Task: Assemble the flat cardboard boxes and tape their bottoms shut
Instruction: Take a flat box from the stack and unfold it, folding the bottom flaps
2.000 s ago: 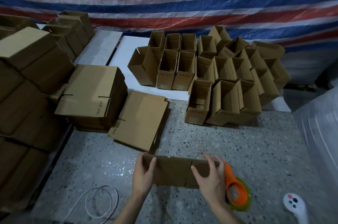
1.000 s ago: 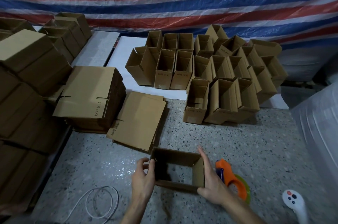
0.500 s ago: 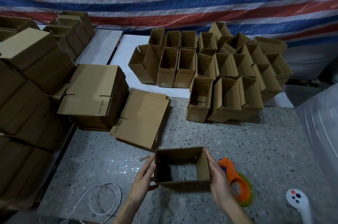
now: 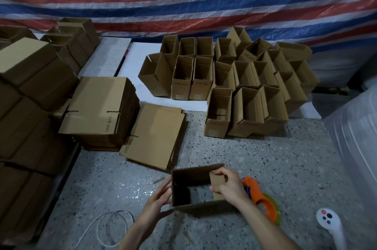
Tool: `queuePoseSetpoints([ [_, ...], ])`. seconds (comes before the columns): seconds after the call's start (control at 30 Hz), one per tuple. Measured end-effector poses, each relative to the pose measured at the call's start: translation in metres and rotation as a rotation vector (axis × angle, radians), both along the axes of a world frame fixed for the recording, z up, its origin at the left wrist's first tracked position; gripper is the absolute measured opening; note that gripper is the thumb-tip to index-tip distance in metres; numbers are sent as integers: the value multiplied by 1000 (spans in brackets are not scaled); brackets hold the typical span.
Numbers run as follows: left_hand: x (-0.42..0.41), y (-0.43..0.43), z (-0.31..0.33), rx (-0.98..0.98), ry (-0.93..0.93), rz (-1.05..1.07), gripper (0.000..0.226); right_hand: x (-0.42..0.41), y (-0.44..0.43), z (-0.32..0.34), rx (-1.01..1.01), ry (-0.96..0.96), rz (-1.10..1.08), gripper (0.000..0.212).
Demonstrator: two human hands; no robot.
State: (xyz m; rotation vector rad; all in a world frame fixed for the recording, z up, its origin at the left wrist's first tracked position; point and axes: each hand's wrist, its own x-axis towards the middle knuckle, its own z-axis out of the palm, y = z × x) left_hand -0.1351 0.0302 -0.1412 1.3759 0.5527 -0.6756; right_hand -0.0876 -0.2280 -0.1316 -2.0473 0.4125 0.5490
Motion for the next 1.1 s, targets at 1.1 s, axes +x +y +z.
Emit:
queuePoseSetpoints([
  [1.1, 46, -27, -23, 346, 51, -38, 51, -40, -38, -13, 83, -96, 376, 98],
])
